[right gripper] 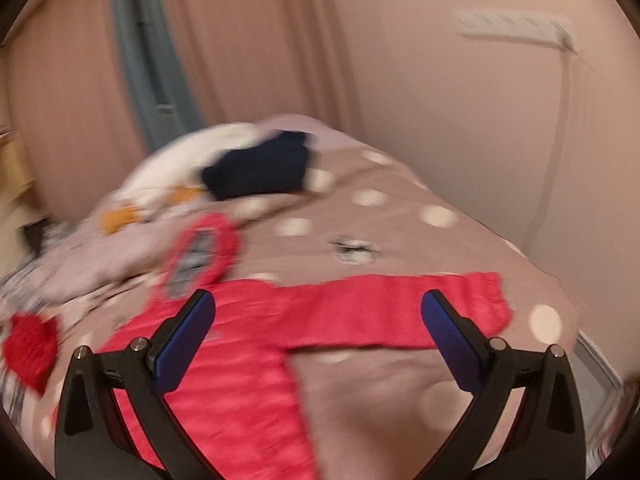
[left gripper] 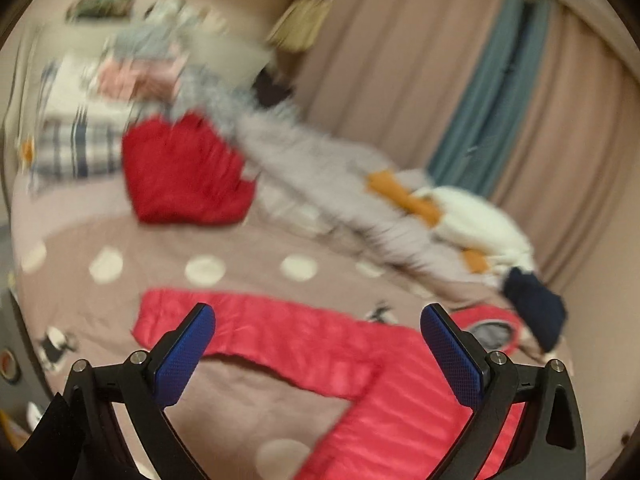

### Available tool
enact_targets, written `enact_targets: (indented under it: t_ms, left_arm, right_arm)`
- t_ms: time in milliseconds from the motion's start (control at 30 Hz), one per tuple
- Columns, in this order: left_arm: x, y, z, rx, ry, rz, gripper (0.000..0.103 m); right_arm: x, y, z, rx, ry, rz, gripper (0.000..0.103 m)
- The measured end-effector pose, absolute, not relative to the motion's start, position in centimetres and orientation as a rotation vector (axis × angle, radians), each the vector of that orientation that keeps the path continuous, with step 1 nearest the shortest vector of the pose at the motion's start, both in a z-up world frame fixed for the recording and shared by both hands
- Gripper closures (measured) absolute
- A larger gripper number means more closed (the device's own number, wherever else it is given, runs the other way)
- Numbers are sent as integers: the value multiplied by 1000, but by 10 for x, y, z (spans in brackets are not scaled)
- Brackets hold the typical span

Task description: Fold large clothes

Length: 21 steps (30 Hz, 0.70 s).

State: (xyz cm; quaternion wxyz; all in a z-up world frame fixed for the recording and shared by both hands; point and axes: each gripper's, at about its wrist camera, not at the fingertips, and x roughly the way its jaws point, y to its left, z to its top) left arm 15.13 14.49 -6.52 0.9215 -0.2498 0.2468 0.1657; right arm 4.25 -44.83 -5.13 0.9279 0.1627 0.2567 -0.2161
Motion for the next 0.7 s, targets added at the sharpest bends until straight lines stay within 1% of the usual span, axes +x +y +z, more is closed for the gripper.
enact_targets:
  t_ms: [33,67,100,167,233,267,333,400,467,500,567,633,667,700]
  left_arm:
    - [157,154,-79,-527,532,360,2]
    - [165,167,-97,-552,570,382,6]
    - [172,181,-119,-597,620,412,14]
    - [179,208,-164,-709,735,504,23]
    - [177,226,-198,-813,815,530,26]
    - [173,232,-212,-876,827,535,26]
    - [161,240,-232,-1001,792,505,26]
    - [150,239,-233,-1051,711,481,26]
    - [151,238,-231,-1087,687,388,26]
    - [154,234,-233,-1149,691,249,26]
    - [159,229,-242,-1276,696,68,23]
    - [163,230,-254,-1394,648,12,22]
    - [165,232,-256,-1413,628,36,24]
    - [167,234,-257,-1411,622,68,40]
  right_arm:
    - [50,-467,-62,359,537,-482,0]
    - [56,-486,-74,392,550,-518,0]
    - [60,-504,-86,435,568,-554,0]
    - [60,-543,-117,569,594,-625,0]
    - [51,-571,-141,685,581,-661,0]
    - [44,-584,-154,745,574,-702,0]
    - [30,-600,-176,835,568,-777,0]
    - [19,-608,-195,892,567,-817,0]
    - [11,-612,-214,948,574,-854,1]
    - [7,-611,-222,979,568,-856,1]
    - [-7,-604,-230,1028,472,-842,1]
    - [-12,-597,-228,1060,421,-818,0]
    - [-12,-596,-228,1097,399,-782,0]
    - [-11,-596,-231,1143,370,-724,0]
